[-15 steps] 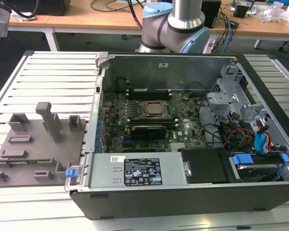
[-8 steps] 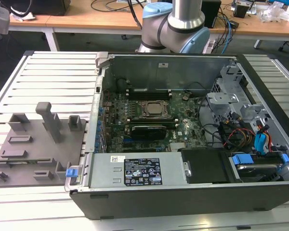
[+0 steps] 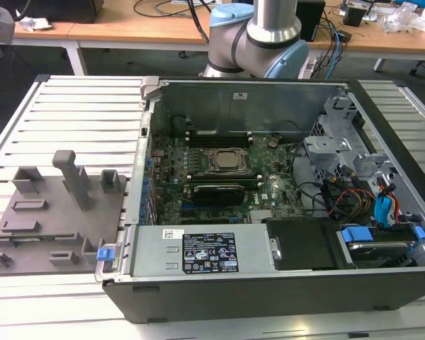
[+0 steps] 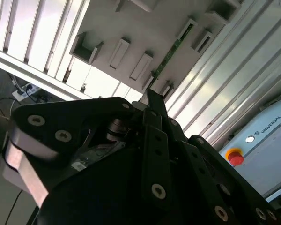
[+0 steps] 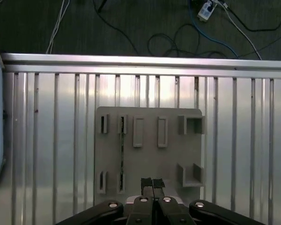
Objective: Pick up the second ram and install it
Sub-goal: 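Pick up the second ram and move it above second insertion slot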
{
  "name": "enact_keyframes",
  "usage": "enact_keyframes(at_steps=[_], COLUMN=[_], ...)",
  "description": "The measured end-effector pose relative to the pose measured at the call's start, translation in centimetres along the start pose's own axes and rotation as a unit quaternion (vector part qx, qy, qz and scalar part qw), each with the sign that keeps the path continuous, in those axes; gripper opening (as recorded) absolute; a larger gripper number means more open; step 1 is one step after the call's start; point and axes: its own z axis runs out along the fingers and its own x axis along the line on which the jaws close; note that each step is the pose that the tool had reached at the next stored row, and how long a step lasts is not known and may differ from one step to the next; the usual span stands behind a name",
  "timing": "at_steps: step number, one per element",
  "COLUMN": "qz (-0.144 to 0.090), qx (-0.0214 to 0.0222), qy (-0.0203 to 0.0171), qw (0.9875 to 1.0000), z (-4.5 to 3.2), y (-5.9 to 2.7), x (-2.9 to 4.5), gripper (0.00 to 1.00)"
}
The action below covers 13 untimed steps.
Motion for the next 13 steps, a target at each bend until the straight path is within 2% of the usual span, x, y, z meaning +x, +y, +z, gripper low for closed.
enact_keyframes(at_steps=[3, 6, 9, 11, 13], qz=[-0.018, -0.048, -0.081, -0.097, -0.105], qx=[-0.0005, -0.0012, -0.0021, -0.0025, -0.0027], qy=[0.0005, 0.0012, 0.002, 0.0024, 0.0025], qw=[0.9998, 0.9989, 0.9967, 0.9953, 0.9944], z=[0.0, -0.01, -0.01, -0.01, 0.0], y=[0.0, 0.0, 0.0, 0.0, 0.0], x=[0.0, 0.0, 0.0, 0.0, 0.0], gripper=[0.11, 0.11, 0.11, 0.11, 0.11])
